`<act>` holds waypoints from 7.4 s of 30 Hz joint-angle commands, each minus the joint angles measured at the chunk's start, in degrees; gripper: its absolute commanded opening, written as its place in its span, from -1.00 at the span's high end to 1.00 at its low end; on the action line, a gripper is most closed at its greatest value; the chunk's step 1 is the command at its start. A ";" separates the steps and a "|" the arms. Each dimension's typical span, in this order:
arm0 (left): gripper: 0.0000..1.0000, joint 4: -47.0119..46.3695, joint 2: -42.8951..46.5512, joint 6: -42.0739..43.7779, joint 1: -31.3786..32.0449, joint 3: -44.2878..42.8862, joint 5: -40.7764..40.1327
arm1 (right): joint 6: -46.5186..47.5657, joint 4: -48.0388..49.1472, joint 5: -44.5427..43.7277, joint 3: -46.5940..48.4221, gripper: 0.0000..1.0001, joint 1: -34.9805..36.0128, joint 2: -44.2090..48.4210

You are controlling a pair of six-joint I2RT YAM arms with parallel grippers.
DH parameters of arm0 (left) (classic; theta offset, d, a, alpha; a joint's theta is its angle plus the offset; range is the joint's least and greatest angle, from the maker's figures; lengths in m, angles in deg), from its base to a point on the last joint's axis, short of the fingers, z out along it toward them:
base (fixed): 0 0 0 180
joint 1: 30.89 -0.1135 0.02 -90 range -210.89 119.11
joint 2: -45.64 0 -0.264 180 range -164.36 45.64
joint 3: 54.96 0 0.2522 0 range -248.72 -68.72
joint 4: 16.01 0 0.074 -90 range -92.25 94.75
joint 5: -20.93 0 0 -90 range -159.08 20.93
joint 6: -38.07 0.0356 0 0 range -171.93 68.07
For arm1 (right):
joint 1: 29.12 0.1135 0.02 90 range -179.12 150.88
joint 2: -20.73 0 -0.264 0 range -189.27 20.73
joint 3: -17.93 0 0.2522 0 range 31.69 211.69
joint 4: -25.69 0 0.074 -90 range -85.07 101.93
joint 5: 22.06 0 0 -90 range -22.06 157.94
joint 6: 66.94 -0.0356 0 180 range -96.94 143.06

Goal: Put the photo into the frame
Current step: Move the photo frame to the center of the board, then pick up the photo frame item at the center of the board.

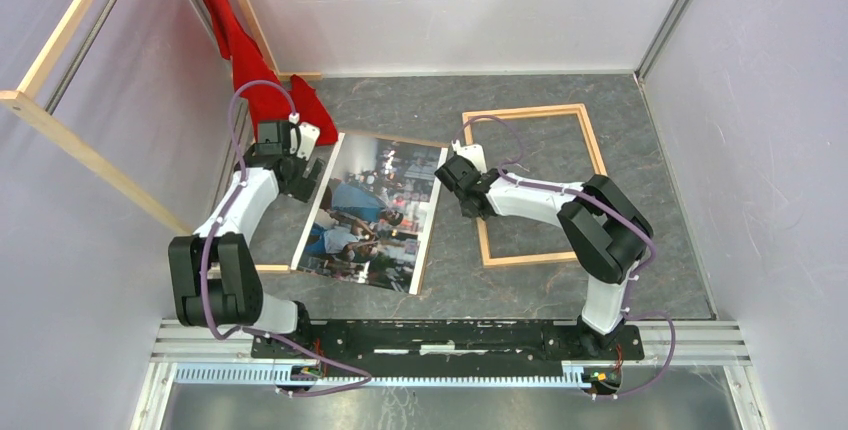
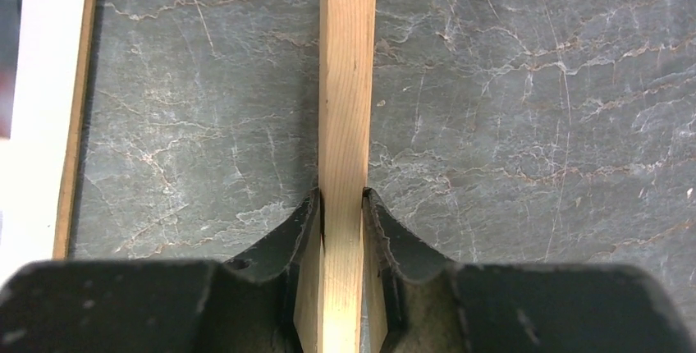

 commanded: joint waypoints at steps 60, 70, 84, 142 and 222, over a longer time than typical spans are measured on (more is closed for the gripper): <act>-0.98 -10.95 -16.16 -0.99 -4.71 0.78 7.02 | -25.56 29.04 33.67 -11.59 -0.67 5.99 0.74; -0.94 -11.25 -19.88 -3.96 -1.99 -4.56 7.59 | -28.56 32.43 35.74 -11.45 -0.66 0.45 1.25; -0.93 -7.79 -16.14 -2.97 -1.63 -10.90 6.01 | -18.75 16.69 26.07 -3.06 -0.67 -2.80 1.88; -0.58 -14.93 -18.28 -0.92 7.25 2.31 4.03 | -14.28 21.62 26.38 12.74 -0.59 -3.38 -10.63; -0.99 5.71 -12.62 0.88 4.36 -15.02 11.61 | -21.18 44.74 47.73 8.35 1.00 -4.33 -4.69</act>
